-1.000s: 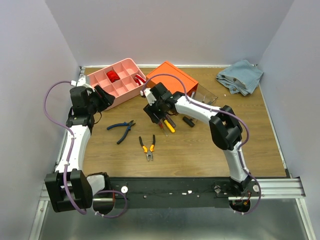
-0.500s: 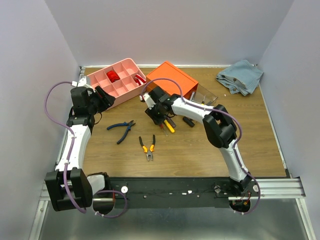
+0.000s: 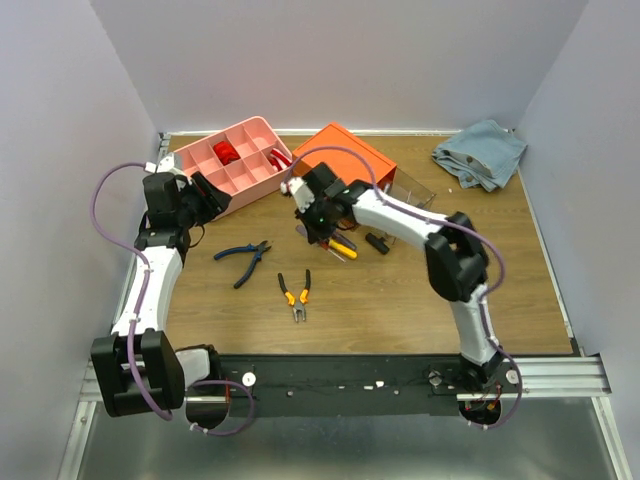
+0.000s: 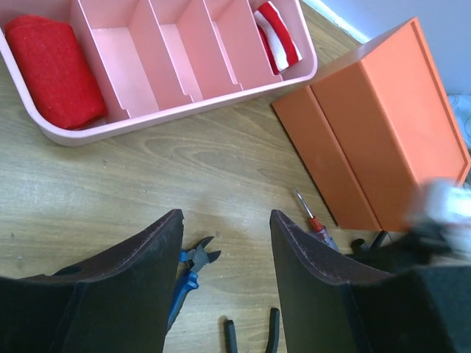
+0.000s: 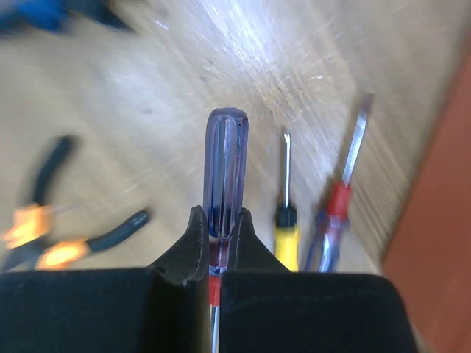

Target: Sort the tools into containers

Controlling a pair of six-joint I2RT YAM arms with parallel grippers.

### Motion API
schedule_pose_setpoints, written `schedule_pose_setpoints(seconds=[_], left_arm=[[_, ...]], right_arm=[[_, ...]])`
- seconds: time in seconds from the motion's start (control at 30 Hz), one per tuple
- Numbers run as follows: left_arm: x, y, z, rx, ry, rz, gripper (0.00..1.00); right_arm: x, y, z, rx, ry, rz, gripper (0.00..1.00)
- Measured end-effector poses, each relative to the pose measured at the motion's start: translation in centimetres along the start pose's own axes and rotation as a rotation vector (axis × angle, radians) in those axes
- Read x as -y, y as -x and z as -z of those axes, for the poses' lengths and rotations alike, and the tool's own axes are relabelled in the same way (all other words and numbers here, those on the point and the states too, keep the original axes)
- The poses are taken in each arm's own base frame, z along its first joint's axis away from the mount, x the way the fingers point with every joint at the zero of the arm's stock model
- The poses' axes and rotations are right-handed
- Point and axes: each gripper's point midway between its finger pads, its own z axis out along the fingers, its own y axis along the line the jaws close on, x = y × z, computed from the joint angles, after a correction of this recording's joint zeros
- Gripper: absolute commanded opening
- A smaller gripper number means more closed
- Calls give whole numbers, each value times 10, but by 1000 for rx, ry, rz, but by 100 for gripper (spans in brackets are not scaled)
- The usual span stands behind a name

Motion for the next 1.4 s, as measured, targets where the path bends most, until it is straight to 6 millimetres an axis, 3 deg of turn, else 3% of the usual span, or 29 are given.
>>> schedule_pose_setpoints(seconds=[0.07, 0.1, 0.17, 0.2, 0.27, 0.37, 0.43, 0.57, 0.7, 0.87, 0.9, 0.93, 1.03, 1.23, 1.4], left_arm=[[-1, 0, -3, -6, 3, 3, 60], [-1, 0, -6, -11, 4, 5, 60], [0, 4, -11, -15, 0, 7, 60], [1, 6, -13, -15, -3, 9, 60], [4, 11, -15, -10, -11, 7, 60], [7, 16, -15, 0, -21, 2, 60], [9, 17, -15, 4, -25, 2, 60], [11, 17, -15, 1, -36, 10, 60], [13, 17, -14, -2, -45, 11, 60], [18, 21, -8, 17, -56, -3, 60], [19, 23, -6, 24, -60, -7, 60], [21, 24, -4, 29, -63, -12, 60], [23, 27, -1, 41, -70, -19, 60], [25, 28, 1, 47, -73, -22, 60], [25, 29, 1, 48, -74, -22, 60]], right_arm=[[-3, 17, 35, 73, 2, -30, 1], [-1, 30, 63, 133, -2, -61, 1], [16, 47, 120, 258, -35, -152, 1], [23, 50, 138, 295, -47, -184, 1], [60, 54, 193, 416, -107, -301, 1], [109, 35, 229, 479, -197, -440, 1], [125, 18, 227, 458, -223, -499, 1], [133, -18, 195, 354, -228, -592, 1], [149, -36, 175, 296, -235, -660, 1], [180, -51, 171, 274, -292, -743, 1], [186, -54, 171, 273, -306, -757, 5], [190, -57, 171, 270, -318, -771, 34], [194, -59, 173, 275, -325, -790, 60], [187, -54, 172, 284, -283, -793, 64], [174, -41, 184, 326, -221, -774, 63]])
